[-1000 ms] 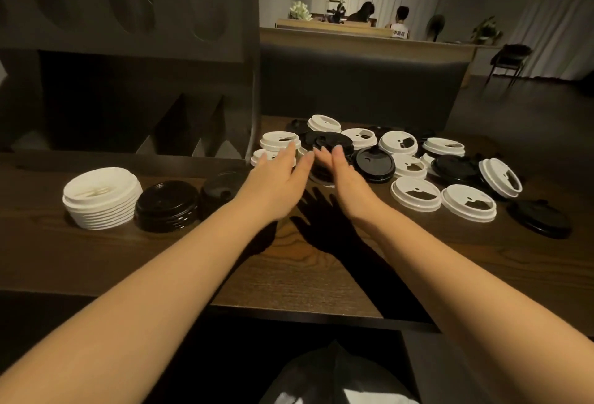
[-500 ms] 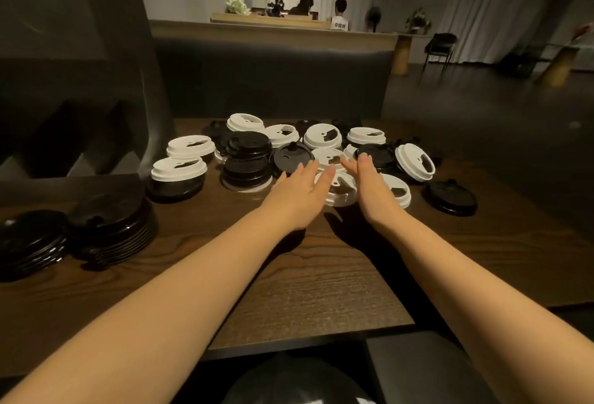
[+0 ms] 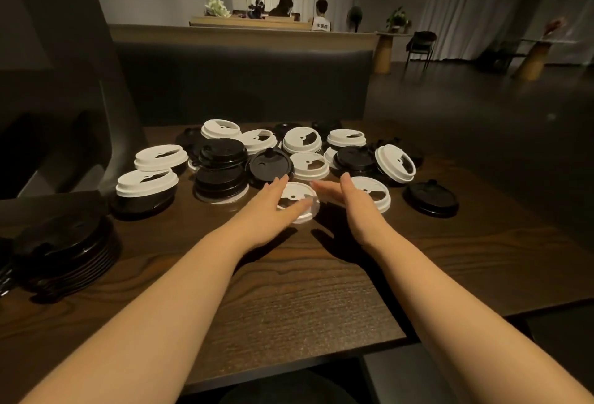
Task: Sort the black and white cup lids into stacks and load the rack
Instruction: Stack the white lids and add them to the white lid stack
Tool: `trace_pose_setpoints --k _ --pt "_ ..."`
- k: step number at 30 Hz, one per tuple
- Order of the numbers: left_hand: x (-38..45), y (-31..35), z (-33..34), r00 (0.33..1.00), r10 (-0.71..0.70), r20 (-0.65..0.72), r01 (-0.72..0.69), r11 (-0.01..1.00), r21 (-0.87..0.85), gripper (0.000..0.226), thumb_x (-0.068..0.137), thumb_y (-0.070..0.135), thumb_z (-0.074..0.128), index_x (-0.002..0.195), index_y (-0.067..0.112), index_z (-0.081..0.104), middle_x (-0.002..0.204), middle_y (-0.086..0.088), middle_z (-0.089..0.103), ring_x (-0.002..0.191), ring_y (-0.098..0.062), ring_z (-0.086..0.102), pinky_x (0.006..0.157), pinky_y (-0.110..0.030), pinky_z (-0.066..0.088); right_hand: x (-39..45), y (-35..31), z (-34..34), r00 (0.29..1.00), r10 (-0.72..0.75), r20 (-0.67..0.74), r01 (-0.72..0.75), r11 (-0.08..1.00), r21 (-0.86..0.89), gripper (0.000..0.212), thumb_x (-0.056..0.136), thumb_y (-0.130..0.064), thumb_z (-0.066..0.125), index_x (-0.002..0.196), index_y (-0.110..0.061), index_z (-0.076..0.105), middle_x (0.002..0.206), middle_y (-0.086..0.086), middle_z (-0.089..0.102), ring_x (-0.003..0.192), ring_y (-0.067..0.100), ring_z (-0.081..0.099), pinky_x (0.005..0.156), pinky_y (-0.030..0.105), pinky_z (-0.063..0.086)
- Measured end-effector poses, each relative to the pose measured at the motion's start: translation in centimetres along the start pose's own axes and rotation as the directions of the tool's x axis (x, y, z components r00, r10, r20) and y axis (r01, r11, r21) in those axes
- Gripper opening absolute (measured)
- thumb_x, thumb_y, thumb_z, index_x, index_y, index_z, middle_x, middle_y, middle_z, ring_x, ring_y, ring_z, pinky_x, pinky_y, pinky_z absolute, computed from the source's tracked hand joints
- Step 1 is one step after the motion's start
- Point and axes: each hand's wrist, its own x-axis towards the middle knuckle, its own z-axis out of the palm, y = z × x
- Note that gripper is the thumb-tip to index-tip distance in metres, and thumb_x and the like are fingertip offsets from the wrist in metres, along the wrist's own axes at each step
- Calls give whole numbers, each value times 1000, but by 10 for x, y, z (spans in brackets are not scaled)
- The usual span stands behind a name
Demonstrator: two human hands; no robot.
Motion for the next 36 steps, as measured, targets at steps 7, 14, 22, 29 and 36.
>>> trace_pose_setpoints --k 7,14,22,29,36 --pt "4 -9 -2 1000 29 -9 -29 1000 3 118 68 57 75 153 33 -3 161 3 13 147 -18 18 117 -45 25 -1 0 3 997 2 -74 -8 997 -81 61 94 -63 17 117 -31 63 105 3 72 115 13 57 108 37 34" --pt "0 -9 -1 990 115 86 -107 990 -95 127 60 36 88 145 50 -6 130 11 49 129 -13 46 113 -38 33 -7 -4 0 997 -69 -37 53 944 -326 50 99 -46 37 115 -8 66 104 0 67 105 15 59 85 27 44" --pt "-7 1 2 955 294 -47 -298 949 -99 129 58 23 90 119 77 -10 142 9 33 131 -3 40 110 -32 32 -9 -5 -3 1000 -9 17 14 946 -323 27 89 -28 64 116 -22 63 104 -8 64 97 6 59 77 20 47" --pt "0 4 10 977 59 -207 -163 831 -532 94 71 32 75 150 18 26 136 0 55 112 -8 59 89 -23 49 -1 -2 -5 974 39 -222 -14 993 113 35 88 -10 65 122 -9 57 114 8 65 98 19 64 72 25 52" --pt "1 8 11 982 -35 -185 -95 757 -647 24 94 16 57 117 23 61 107 -1 71 98 -15 68 77 -27 58 -1 -5 -5 984 56 -171 -30 988 149 33 93 -18 60 126 -15 57 108 5 67 94 20 67 62 25 53"
